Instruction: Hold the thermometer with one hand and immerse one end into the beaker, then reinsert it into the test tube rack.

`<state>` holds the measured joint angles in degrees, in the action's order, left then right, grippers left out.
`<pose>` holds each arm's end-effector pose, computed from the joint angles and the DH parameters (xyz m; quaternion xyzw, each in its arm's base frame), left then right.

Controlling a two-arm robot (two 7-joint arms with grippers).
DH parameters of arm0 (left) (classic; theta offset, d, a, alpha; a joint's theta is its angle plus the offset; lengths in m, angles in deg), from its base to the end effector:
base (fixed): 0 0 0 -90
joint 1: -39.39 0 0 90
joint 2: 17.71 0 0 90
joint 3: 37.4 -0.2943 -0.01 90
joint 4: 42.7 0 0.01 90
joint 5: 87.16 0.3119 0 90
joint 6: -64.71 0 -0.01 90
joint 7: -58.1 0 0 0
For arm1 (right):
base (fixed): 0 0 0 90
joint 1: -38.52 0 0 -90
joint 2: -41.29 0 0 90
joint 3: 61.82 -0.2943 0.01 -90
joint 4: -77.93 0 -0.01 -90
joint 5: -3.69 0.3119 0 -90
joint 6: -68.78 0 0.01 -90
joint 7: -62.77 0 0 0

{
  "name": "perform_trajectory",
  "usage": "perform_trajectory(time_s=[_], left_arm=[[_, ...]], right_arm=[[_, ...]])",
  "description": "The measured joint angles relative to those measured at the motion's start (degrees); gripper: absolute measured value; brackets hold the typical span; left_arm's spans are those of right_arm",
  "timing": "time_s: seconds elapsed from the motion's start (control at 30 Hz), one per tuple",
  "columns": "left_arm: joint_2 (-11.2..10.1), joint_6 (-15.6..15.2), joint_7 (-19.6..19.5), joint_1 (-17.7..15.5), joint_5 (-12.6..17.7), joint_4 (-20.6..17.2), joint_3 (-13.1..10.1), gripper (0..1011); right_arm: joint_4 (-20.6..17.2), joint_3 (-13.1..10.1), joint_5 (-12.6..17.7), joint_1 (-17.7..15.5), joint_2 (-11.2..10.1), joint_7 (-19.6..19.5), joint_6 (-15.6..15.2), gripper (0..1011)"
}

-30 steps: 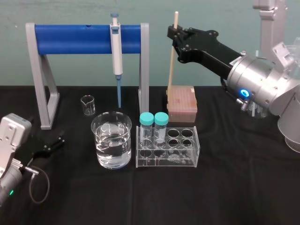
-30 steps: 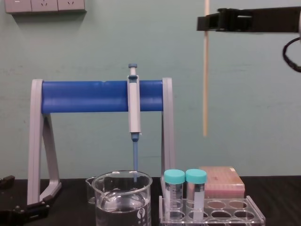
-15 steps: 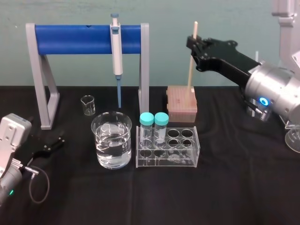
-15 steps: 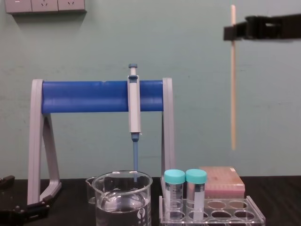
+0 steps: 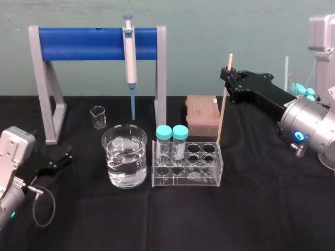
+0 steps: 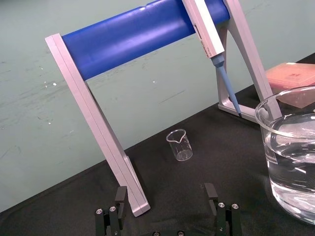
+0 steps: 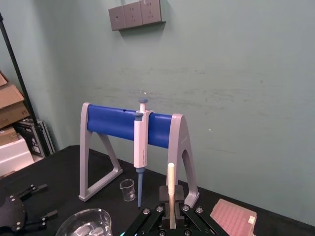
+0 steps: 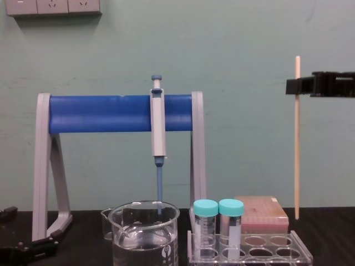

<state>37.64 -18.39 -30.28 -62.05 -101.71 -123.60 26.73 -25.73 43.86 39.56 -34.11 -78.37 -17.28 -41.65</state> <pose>0.3617 0.0843 -0.3063 0.1415 -0.1325 0.5799 0.7913 0.3715 -0.0362 -0.1406 0.0060 0.0056 -0.4854 0.8743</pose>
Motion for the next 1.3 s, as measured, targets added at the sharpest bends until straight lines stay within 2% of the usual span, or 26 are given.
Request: perform_trajectory(time_s=[0.33,1.17,1.3], left_arm=[[0.00,0.00,0.00,0.00,0.00,0.00,0.00,1004],[0.00,0.00,0.00,0.00,0.00,0.00,0.00,1004],[0.00,0.00,0.00,0.00,0.00,0.00,0.00,1004]], right_arm=[[4.42,1.00,-1.37,0.65,1.26,2.48,3.06,55],[9.49,2.74,-1.72,1.57,2.09,5.76,3.71,55],[10.11,3.30,-2.55,1.61,1.98,6.16,4.41,55]])
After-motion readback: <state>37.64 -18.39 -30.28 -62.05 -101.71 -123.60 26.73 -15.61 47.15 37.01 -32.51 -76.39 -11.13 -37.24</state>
